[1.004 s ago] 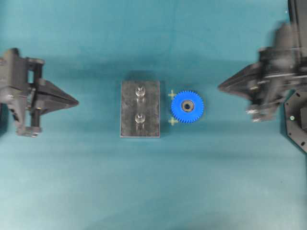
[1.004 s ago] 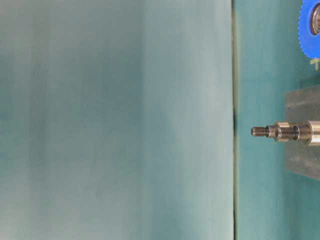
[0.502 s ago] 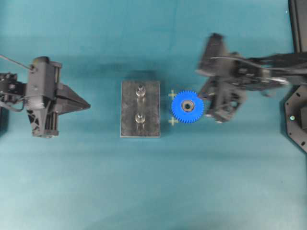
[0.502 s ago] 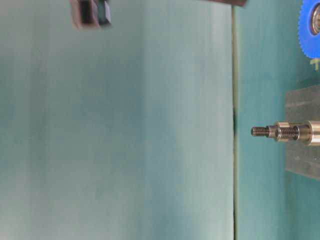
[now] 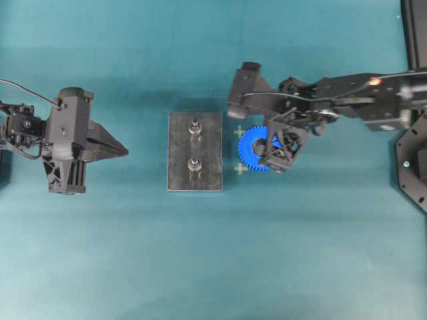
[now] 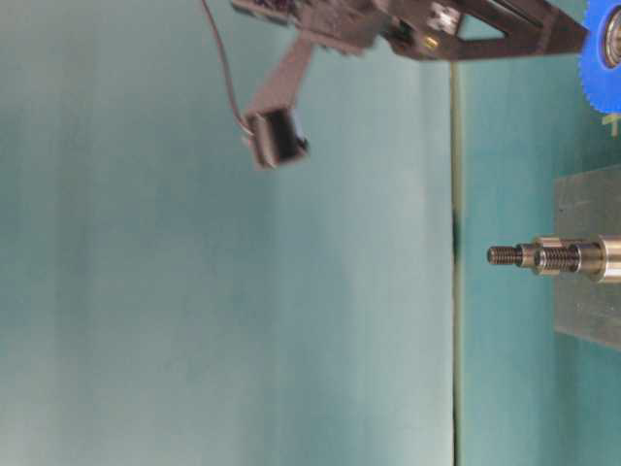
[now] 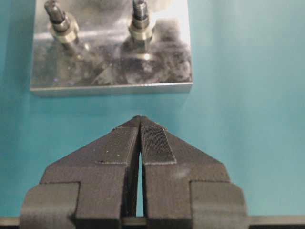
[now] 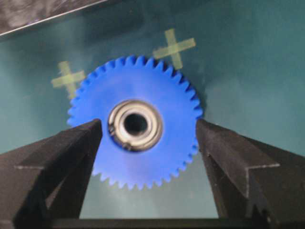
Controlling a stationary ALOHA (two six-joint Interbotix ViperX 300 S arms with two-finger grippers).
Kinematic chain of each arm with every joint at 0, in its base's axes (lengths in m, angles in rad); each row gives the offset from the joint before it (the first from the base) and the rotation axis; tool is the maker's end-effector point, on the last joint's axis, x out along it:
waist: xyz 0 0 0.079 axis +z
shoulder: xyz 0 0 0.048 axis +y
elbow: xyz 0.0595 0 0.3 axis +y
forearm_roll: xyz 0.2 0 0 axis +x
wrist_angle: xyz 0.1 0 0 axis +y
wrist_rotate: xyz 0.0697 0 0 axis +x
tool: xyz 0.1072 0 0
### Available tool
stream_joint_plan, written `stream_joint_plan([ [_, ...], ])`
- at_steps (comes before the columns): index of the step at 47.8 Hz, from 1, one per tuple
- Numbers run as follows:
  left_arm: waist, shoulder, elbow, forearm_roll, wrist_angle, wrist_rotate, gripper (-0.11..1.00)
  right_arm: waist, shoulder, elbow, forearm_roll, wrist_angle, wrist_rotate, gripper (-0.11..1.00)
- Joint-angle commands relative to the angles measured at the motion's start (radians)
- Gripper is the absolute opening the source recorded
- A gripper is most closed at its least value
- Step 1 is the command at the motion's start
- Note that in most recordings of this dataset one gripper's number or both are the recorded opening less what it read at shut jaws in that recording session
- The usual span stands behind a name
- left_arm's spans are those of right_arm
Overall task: Fit the large gear onto the shaft.
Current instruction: 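Lower the right gripper and grasp the blue gear by its hub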
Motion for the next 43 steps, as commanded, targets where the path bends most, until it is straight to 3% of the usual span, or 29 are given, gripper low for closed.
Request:
stream_joint_plan([
  [1,-0.002,-0.006,-0.021,0.002,-0.005,0.002,0.00,-0.011,0.000,-0.028,-0.014,0.008,-0.009,0.84],
  [14,-0.002,-0.005,-0.017,0.002,-0.006,0.002,0.00,-0.049,0.006,-0.028,-0.028,0.044,-0.014,0.84],
  [43,-0.002,0.002,-0.005,0.002,-0.034,0.000,0.00,-0.025,0.054,-0.029,-0.028,0.037,-0.014,0.84],
])
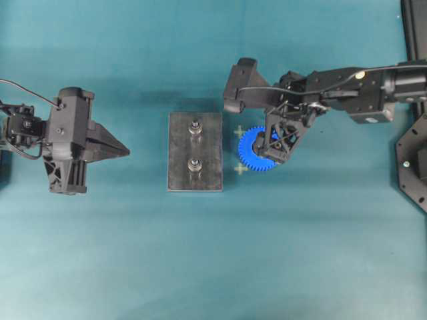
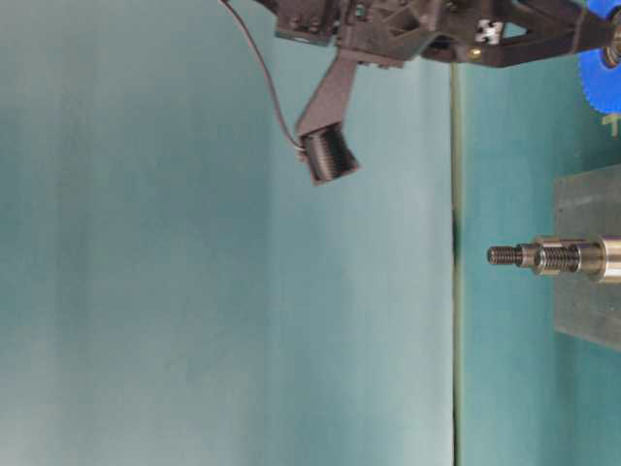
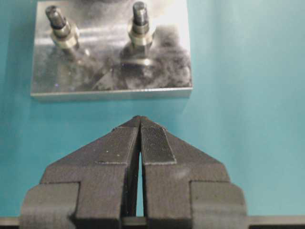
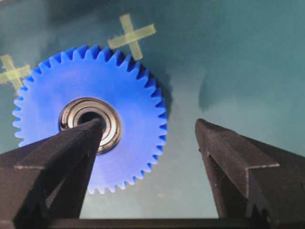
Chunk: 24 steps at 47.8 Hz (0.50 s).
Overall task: Fit the large gear onto the shaft.
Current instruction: 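Lower the right gripper and grasp the blue gear by its hub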
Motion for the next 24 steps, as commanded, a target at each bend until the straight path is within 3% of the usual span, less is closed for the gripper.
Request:
stream_joint_plan([
  [1,-0.002,-0.003,-0.009,0.003,-0.009,0.000,0.00,0.011,-0.003,-0.018,0.000,-0.005,-0.008,0.84],
  [24,-0.002,0.002,-0.011,0.003,-0.009,0.000,0.00,0.008,0.029,-0.020,-0.002,-0.020,0.000,0.84],
])
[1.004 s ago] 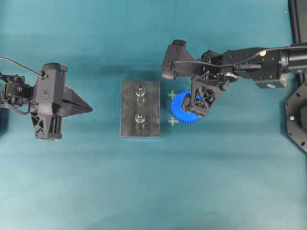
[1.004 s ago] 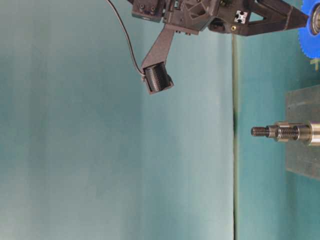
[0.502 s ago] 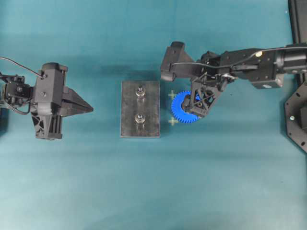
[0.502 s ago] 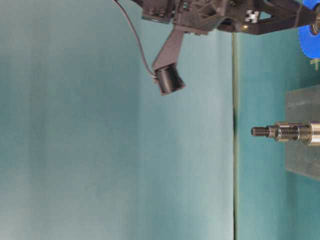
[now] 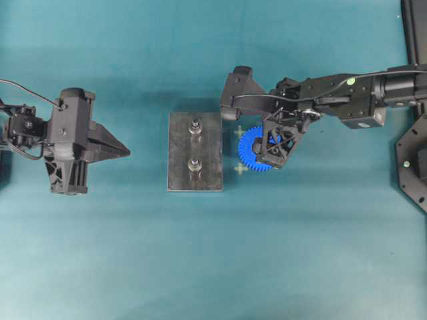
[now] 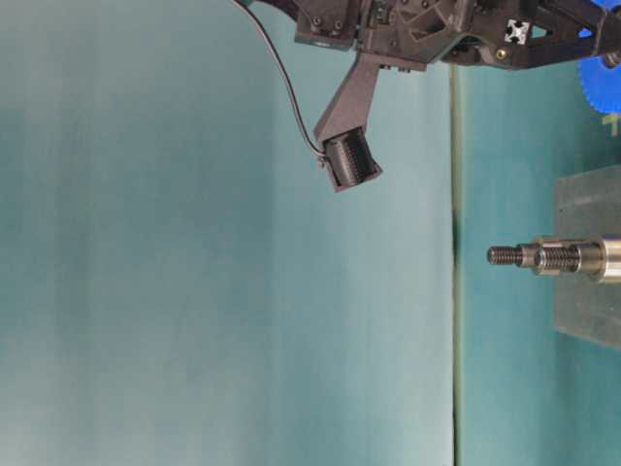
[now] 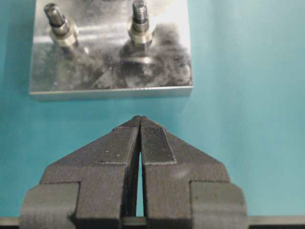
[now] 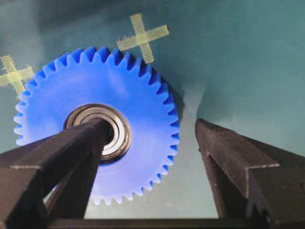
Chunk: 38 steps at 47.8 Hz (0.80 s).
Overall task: Fit the large gear onto the shaft.
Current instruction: 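Lower the right gripper and grasp the blue gear by its hub, then lift the blue gear and carry it left over the upper shaft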
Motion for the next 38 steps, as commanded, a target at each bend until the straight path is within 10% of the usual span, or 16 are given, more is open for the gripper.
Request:
stream_joint_plan([
  [1,-0.002,-0.006,-0.009,0.003,-0.008,0.000,0.00,-0.002,-0.005,-0.015,-0.003,-0.003,0.000,0.84],
  [14,-0.002,-0.006,-0.012,0.003,-0.008,-0.002,0.00,-0.015,0.014,-0.035,-0.002,0.067,-0.003,0.77],
  [21,-0.002,-0.006,-0.009,0.003,-0.012,-0.002,0.00,-0.014,0.017,-0.044,-0.002,0.115,-0.002,0.50],
  [38,0.000,-0.006,-0.008,0.003,-0.029,-0.005,0.00,-0.012,-0.012,-0.081,-0.002,0.127,0.002,0.49],
])
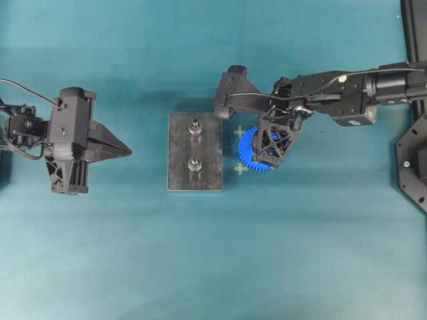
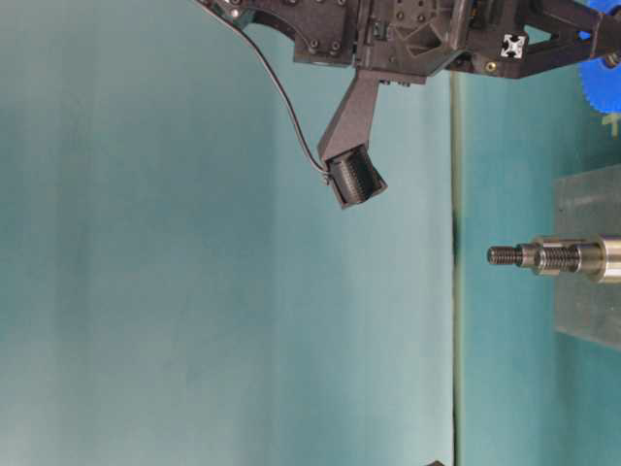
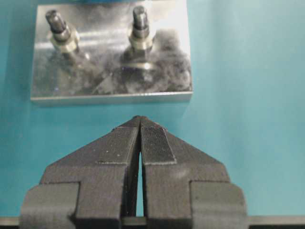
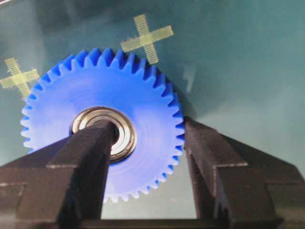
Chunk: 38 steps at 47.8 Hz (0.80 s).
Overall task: Fit the large gear onto the shaft.
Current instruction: 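Lift the blue gear and carry it left over the upper shaft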
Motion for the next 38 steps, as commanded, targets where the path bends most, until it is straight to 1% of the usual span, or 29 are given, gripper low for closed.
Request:
stream_joint_plan([
  [1,-0.002,-0.005,-0.008,0.003,-0.009,-0.003,0.00,-0.006,-0.037,-0.028,-0.005,0.011,0.002,0.49],
  [13,-0.002,-0.006,-0.008,0.002,-0.017,-0.003,0.00,-0.003,-0.052,-0.103,-0.005,0.083,0.000,0.49],
  [20,-0.002,-0.005,-0.006,0.003,-0.017,-0.003,0.00,0.000,-0.052,-0.163,-0.005,0.115,0.002,0.49],
  [38,-0.002,-0.005,-0.006,0.003,-0.026,-0.005,0.00,0.000,-0.009,-0.371,-0.005,0.219,-0.005,0.49],
])
